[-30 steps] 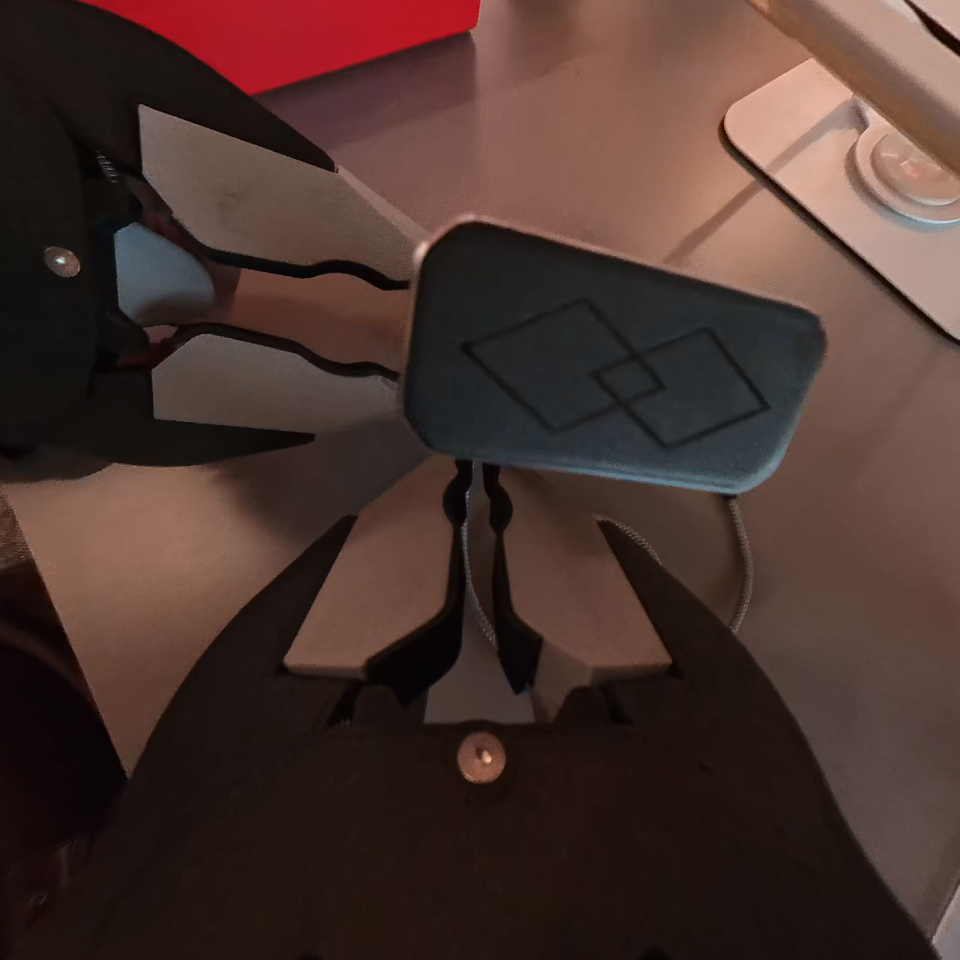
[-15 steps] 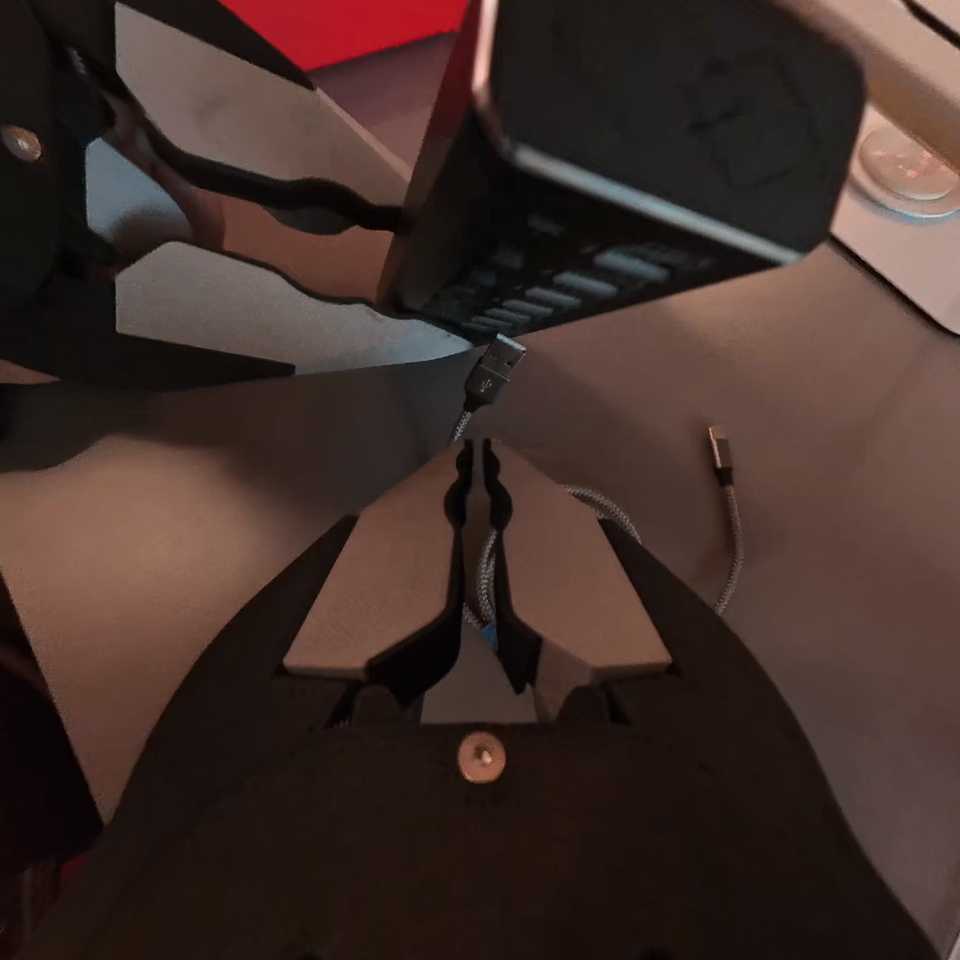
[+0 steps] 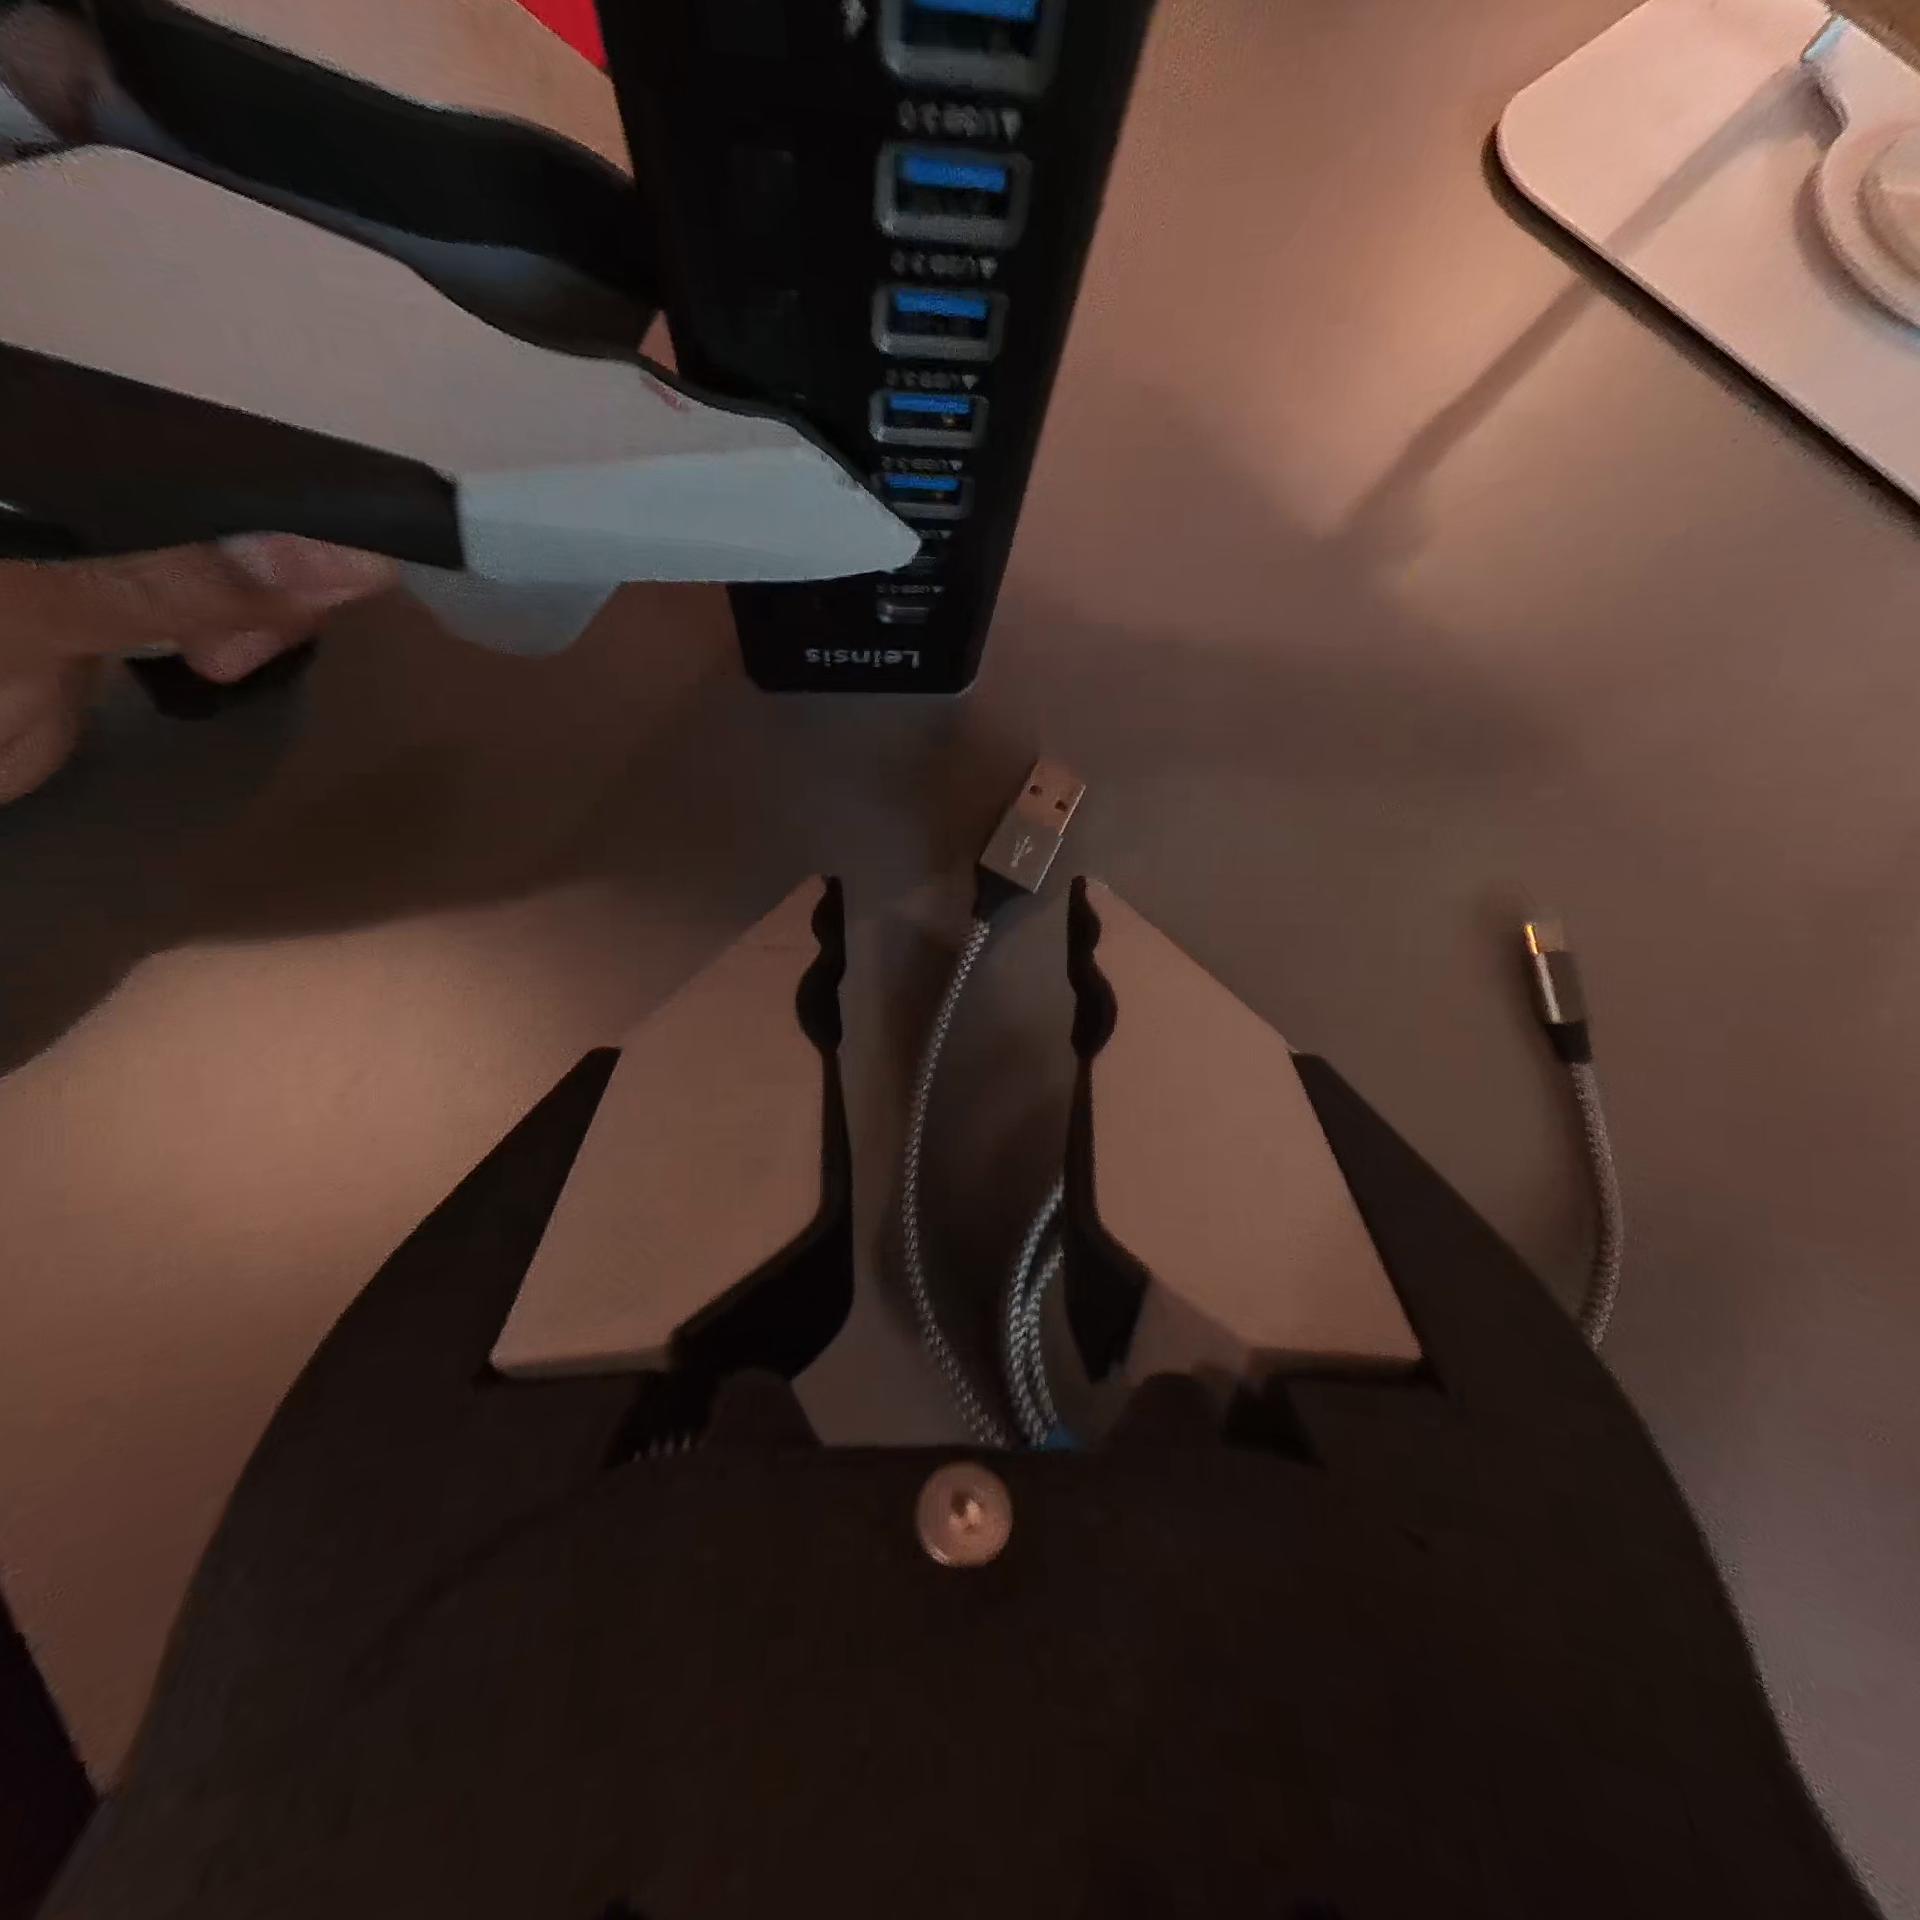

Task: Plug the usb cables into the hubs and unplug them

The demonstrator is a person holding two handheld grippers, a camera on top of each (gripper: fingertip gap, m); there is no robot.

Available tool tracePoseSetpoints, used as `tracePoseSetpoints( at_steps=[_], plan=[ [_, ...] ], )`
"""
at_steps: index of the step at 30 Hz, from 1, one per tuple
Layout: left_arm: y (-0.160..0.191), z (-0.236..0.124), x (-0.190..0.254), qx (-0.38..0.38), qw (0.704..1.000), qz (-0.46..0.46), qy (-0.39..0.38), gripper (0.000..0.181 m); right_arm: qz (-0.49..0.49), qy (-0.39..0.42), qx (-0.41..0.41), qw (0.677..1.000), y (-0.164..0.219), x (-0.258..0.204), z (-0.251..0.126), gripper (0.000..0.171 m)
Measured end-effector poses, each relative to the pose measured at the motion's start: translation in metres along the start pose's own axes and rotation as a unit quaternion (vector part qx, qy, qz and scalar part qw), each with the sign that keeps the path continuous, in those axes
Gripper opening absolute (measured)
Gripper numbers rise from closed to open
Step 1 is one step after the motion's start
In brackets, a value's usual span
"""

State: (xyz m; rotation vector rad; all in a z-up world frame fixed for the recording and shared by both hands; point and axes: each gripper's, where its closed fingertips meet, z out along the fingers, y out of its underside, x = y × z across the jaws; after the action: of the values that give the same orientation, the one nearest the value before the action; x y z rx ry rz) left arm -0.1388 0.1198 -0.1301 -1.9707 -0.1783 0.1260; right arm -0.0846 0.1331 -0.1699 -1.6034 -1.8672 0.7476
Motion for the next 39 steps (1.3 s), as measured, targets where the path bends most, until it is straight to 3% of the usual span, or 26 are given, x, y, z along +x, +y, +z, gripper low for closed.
tracePoseSetpoints(
  at_steps=[3,5,9,13,16,18,27,33,39],
  plan=[
    [0.0,-0.001,-0.003,0.001,1.0,-0.014,0.006,0.026,-0.005,0.017,0.011,1.0,-0.011,0.008,0.0,0.041],
    [0.001,-0.001,-0.001,0.0,1.0,-0.001,0.004,0.026,-0.01,0.009,0.073,0.997,-0.035,0.008,-0.013,0.043],
    [0.001,-0.001,0.002,0.0,1.0,0.013,0.004,0.025,-0.004,-0.081,0.194,0.978,-0.078,-0.012,-0.035,0.056],
    [0.0,-0.001,0.004,0.0,1.0,0.018,0.009,0.026,-0.005,-0.111,0.218,0.97,-0.099,-0.012,-0.034,0.071],
    [0.0,-0.001,0.009,0.0,0.999,0.035,0.015,0.026,-0.021,-0.129,0.231,0.964,-0.114,-0.017,-0.029,0.067],
    [0.001,-0.001,0.011,-0.003,0.999,0.046,0.011,0.026,-0.03,-0.13,0.232,0.964,-0.117,-0.017,-0.024,0.056],
    [-0.001,0.004,0.024,0.002,0.995,0.094,0.013,0.031,-0.033,-0.146,0.221,0.964,-0.109,-0.034,-0.034,0.056],
    [0.001,0.003,0.025,-0.005,0.995,0.097,0.014,0.029,-0.105,-0.096,0.222,0.965,-0.106,-0.04,-0.039,0.056],
    [-0.008,-0.006,0.025,0.031,0.996,0.068,0.038,0.027,-0.071,-0.187,0.271,0.942,-0.115,-0.049,-0.059,0.054]
  ],
)
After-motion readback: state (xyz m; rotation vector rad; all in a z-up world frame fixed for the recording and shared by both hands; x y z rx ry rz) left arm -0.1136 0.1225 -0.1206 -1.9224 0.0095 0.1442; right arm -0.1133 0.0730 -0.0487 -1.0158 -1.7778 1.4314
